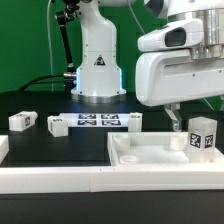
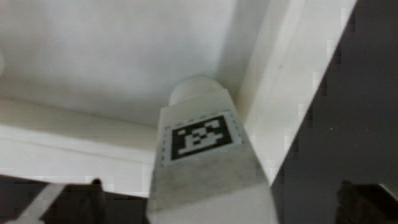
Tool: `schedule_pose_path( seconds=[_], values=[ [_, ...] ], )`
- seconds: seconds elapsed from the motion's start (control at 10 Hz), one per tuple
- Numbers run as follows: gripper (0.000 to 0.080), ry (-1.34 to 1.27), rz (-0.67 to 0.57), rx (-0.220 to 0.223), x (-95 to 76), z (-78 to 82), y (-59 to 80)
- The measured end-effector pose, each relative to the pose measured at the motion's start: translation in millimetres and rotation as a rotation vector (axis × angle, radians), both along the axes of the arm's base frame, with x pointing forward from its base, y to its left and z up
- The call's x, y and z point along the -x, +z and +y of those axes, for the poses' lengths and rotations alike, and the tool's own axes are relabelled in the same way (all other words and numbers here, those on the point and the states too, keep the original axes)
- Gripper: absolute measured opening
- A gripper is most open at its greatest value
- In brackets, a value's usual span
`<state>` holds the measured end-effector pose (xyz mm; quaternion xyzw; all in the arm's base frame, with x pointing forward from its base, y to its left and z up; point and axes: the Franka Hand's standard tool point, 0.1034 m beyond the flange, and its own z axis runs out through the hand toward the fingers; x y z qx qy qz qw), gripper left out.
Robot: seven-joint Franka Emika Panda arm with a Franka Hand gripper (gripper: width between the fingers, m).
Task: Assemble square table
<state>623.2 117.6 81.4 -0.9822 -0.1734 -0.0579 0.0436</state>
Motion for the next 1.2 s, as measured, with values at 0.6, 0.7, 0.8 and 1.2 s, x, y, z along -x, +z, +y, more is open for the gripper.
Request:
schedule_pose_path(
  seconds=[0.6, 0.7, 0.8, 1.2],
  values=[
    [0.0288, 0.014, -0.001, 0.001, -0.3, -2.4, -0.2],
    [0.0288, -0.022, 0.002, -0.004, -0.3, -2.4, -0.2],
    [0.0288, -0.103, 0.010, -0.012, -0.5, -2.5, 0.0],
    [0.0288, -0.404, 0.041, -0.042, -1.0, -2.7, 1.0]
  ],
)
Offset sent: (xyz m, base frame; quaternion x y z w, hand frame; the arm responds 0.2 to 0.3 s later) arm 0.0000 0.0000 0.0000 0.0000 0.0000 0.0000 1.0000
